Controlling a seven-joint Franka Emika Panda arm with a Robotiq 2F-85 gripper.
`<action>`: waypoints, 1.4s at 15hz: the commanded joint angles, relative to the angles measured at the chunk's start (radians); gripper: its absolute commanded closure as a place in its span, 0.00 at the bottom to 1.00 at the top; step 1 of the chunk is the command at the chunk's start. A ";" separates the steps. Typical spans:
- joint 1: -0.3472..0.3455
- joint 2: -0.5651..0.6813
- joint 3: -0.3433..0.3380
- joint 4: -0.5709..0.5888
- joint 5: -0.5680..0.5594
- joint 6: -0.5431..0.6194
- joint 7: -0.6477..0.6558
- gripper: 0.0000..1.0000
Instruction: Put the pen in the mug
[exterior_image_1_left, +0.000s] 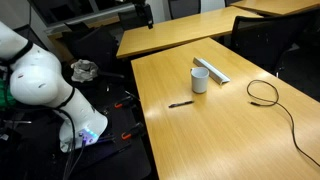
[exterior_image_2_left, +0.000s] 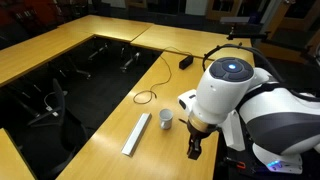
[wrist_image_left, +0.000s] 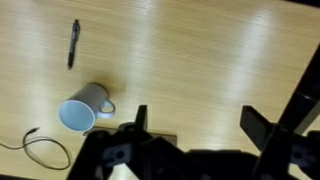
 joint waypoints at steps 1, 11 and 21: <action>0.016 0.001 -0.015 0.002 -0.005 -0.002 0.003 0.00; -0.043 -0.003 -0.083 -0.025 -0.050 0.030 0.038 0.00; -0.201 0.070 -0.213 -0.125 -0.193 0.205 0.241 0.00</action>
